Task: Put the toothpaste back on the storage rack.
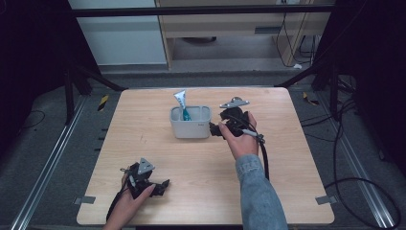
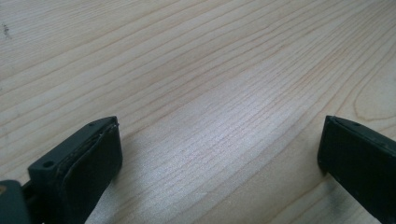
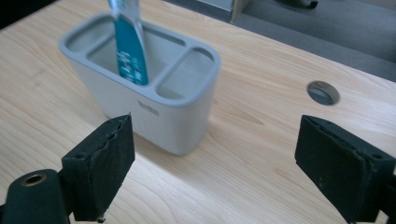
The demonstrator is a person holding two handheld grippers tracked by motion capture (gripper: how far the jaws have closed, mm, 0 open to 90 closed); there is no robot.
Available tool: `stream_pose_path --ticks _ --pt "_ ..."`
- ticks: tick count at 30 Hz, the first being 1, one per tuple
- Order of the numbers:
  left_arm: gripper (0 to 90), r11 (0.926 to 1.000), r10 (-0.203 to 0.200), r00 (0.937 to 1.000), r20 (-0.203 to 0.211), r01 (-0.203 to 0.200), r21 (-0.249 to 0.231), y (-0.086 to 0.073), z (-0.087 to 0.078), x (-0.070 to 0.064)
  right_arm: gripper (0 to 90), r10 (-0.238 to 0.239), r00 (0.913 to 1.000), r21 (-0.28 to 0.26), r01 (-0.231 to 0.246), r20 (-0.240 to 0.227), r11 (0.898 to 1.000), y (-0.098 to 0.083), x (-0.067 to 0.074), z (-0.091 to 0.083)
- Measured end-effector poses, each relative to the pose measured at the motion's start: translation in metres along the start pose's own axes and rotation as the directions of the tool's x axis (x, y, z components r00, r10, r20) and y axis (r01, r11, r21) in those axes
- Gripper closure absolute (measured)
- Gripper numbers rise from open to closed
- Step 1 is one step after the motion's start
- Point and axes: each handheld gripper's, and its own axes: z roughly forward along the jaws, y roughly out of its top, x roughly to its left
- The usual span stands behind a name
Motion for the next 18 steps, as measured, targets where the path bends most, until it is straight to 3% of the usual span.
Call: stream_pose_path --ticks 4,11,18 --pt "0.0 1.0 0.001 1.0 0.001 -0.001 0.0 0.0 0.0 0.0 11.3 0.003 0.9996 0.013 -0.004 0.028 1.0 -0.011 -0.013 -0.001" --pt "0.0 1.0 0.001 1.0 0.002 -0.001 0.0 0.001 0.001 0.0 11.3 0.054 0.9941 0.059 -0.06 0.094 0.996 -0.034 -0.038 0.002" --pt "0.0 1.0 0.005 1.0 0.003 -0.005 0.003 0.001 0.001 0.0 11.9 0.076 0.9869 0.093 -0.089 0.142 0.992 -0.051 -0.053 0.004"
